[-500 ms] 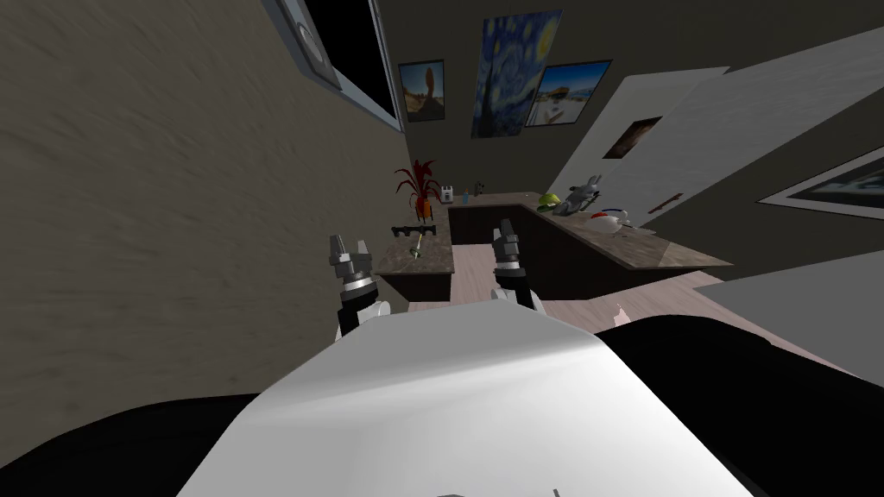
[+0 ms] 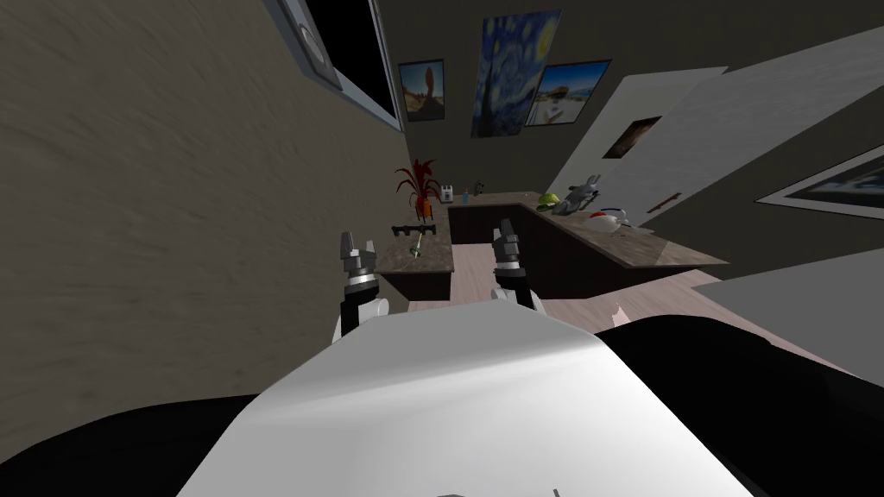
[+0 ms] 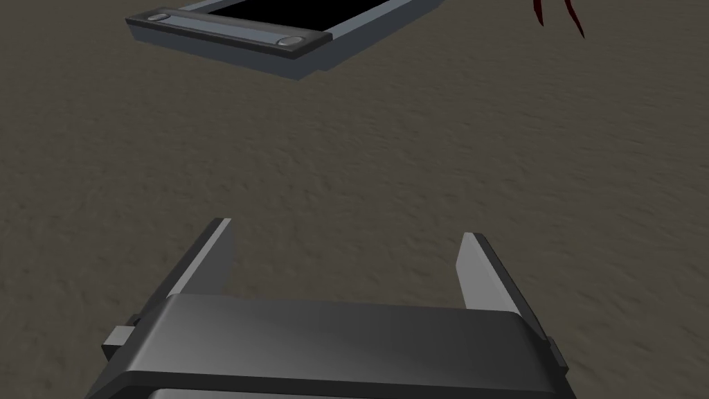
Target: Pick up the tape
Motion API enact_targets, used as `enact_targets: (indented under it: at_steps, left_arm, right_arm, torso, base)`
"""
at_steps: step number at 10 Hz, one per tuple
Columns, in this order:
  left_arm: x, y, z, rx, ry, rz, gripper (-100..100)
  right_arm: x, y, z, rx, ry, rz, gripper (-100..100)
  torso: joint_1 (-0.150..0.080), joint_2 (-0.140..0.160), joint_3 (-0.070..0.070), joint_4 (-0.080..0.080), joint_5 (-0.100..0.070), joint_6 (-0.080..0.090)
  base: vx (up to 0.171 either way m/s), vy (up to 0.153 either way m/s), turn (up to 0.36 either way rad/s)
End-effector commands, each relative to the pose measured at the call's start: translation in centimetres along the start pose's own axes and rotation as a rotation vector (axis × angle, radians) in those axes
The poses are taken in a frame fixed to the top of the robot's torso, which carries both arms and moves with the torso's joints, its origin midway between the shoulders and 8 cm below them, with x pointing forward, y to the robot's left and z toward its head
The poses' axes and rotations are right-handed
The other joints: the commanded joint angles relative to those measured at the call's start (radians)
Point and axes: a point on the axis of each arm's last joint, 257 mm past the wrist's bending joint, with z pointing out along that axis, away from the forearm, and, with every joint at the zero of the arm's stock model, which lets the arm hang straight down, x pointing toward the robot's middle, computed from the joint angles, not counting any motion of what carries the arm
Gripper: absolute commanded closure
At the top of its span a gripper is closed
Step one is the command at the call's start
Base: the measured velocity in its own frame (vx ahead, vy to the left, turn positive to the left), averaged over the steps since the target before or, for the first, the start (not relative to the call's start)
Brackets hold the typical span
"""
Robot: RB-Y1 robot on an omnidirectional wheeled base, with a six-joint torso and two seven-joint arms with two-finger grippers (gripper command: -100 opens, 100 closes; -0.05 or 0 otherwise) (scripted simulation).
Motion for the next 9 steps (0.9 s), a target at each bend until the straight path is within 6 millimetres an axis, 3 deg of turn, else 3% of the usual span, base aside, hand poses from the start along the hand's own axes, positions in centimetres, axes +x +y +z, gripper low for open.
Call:
enact_targets:
  at_steps: [1, 9]
  left_arm:
    - [0.2, 1.2, 0.5, -0.038, 0.019, 0.024, -100]
    - [0.8, 6.3, 2.1, -0.208, 0.063, 0.097, -100]
  right_arm:
    - [0.0, 0.0, 0.0, 0.0, 0.0, 0.0, 0]
    - [0.0, 0.0, 0.0, 0.0, 0.0, 0.0, 0]
  torso:
    - [0.0, 0.0, 0.0, 0.0, 0.0, 0.0]
    - [0.0, 0.0, 0.0, 0.0, 0.0, 0.0]
  base:
    - [-0.024, -0.001, -0.004]
    - [-0.018, -0.001, -0.003]
